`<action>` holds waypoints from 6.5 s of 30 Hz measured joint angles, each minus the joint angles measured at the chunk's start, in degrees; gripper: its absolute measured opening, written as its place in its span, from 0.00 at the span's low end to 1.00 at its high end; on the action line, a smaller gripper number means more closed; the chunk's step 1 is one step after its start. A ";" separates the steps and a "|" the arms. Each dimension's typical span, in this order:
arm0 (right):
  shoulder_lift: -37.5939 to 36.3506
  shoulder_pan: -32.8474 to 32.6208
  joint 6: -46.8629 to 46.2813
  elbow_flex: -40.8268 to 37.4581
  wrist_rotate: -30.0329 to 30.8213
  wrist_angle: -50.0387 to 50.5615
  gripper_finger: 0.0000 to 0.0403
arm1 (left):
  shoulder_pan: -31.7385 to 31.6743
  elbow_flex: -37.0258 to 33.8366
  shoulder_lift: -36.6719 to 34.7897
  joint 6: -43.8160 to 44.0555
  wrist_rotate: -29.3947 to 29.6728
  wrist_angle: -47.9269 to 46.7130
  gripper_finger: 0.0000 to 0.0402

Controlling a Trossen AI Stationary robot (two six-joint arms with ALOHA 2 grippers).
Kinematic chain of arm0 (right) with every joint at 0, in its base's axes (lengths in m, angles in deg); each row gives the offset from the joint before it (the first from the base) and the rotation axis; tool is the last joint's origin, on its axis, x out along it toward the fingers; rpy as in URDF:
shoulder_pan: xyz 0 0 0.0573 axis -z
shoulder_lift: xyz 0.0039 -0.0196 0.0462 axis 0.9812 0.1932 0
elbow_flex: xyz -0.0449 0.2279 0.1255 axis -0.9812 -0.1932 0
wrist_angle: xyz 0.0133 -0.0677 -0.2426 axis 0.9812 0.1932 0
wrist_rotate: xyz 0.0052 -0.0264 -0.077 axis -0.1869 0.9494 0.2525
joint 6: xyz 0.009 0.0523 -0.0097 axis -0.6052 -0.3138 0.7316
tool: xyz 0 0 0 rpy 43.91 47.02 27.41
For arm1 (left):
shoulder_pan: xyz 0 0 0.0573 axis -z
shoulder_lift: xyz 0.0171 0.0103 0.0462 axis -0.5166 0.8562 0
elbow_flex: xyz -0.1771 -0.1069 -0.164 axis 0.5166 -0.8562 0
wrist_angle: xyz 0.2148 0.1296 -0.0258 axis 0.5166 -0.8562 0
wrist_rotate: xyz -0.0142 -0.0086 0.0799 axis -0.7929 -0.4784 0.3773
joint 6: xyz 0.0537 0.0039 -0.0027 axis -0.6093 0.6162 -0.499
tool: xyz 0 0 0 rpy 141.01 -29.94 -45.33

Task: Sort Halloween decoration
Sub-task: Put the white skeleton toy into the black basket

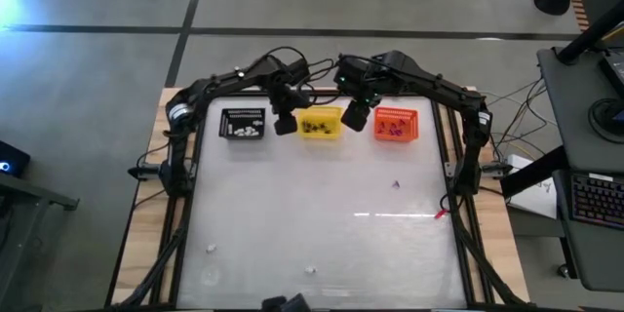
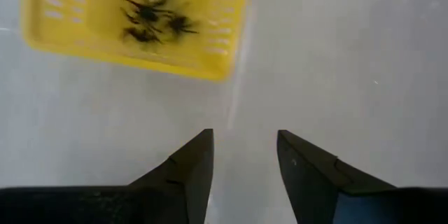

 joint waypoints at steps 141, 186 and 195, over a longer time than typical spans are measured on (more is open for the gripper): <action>22.11 -46.27 -37.28 -19.96 -18.16 -50.46 0.03 | 20.71 -25.72 -54.14 28.21 0.32 -4.48 0.31; 21.53 -9.25 -21.80 -9.27 -20.26 -64.63 0.03 | 20.59 -25.72 -55.80 23.81 13.00 1.48 0.31; 23.62 -5.32 -20.96 -9.14 -22.59 -73.26 0.03 | 20.46 -25.72 -55.83 25.86 19.43 3.05 0.31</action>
